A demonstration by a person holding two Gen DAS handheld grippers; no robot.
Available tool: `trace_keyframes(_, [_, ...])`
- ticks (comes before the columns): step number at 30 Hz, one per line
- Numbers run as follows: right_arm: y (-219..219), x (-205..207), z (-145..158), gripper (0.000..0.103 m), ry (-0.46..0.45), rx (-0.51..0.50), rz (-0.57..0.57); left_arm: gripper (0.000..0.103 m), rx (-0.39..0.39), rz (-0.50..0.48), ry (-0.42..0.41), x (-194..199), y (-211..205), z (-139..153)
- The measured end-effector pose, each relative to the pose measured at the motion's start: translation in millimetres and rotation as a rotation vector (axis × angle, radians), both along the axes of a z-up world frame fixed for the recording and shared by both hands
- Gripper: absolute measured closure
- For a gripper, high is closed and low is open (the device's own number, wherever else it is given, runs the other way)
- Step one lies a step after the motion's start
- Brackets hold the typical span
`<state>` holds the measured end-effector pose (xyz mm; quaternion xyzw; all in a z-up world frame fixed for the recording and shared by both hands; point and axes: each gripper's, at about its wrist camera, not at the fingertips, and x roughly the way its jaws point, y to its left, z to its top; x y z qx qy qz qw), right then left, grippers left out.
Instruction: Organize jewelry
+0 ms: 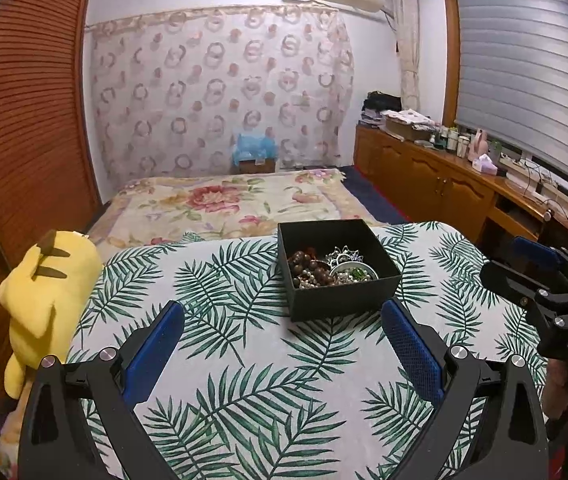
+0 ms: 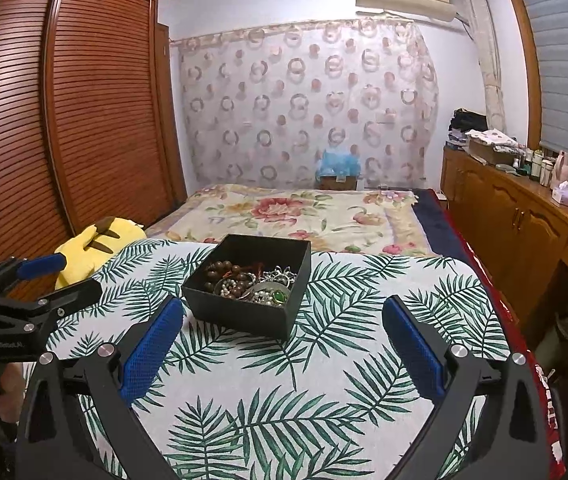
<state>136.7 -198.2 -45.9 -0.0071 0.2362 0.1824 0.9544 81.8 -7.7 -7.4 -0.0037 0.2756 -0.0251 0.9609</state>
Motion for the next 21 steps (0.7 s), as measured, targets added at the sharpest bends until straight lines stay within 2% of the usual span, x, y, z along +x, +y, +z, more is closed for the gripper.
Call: trace_keyframes(21, [3.3,-4.5,-1.9,0.003,-0.006,0.014,-0.012,0.008,0.000,-0.002,-0.028,-10.1,-1.7,6.8])
